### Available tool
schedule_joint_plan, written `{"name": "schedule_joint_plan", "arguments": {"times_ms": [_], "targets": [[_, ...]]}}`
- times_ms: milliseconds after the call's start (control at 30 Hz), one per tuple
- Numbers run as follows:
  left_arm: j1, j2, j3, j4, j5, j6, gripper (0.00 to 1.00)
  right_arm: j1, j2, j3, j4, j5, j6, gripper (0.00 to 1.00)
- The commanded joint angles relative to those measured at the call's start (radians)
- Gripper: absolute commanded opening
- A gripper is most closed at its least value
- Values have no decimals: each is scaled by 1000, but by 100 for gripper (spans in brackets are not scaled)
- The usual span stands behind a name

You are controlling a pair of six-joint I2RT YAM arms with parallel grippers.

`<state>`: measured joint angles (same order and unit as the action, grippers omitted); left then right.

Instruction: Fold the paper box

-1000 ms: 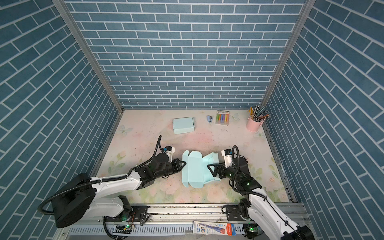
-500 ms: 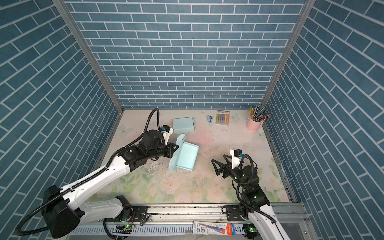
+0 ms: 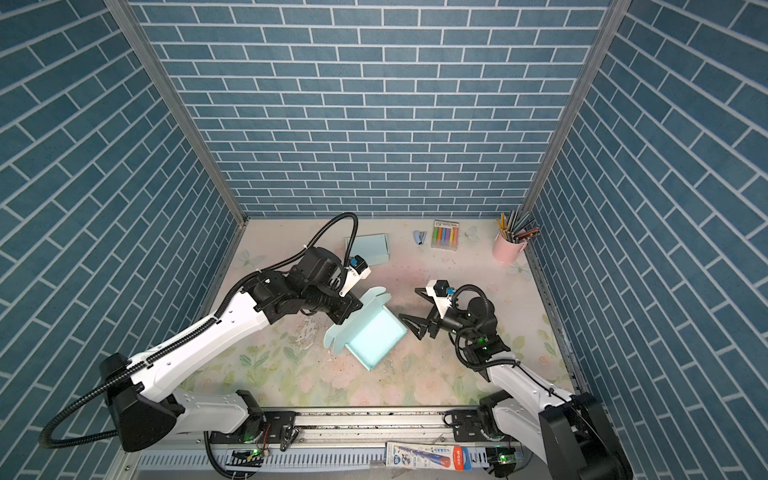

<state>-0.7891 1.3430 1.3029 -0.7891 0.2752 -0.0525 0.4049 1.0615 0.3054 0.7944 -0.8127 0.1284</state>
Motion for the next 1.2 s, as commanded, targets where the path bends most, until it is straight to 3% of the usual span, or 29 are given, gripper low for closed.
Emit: {"name": "schedule_joint_plan", "arguments": {"times_ms": [0, 167, 433, 567, 767, 1167], "targets": [[-21, 22, 44, -92, 28, 97, 0, 16, 43, 94, -6, -119, -200, 96], [-43, 42, 83, -103, 19, 125, 0, 56, 137, 199, -159, -89, -345, 89], [-54, 50, 83, -103, -15, 134, 0, 124, 246, 296, -338, -79, -471, 75], [-53, 44, 75, -105, -53, 137, 0, 139, 228, 292, -356, -41, -483, 52], [-55, 45, 67, -105, -99, 136, 0, 166, 229, 308, -402, 26, -511, 27], [-92, 83, 81, -108, -143, 149, 0, 171, 194, 282, -380, 79, -514, 28]]}}
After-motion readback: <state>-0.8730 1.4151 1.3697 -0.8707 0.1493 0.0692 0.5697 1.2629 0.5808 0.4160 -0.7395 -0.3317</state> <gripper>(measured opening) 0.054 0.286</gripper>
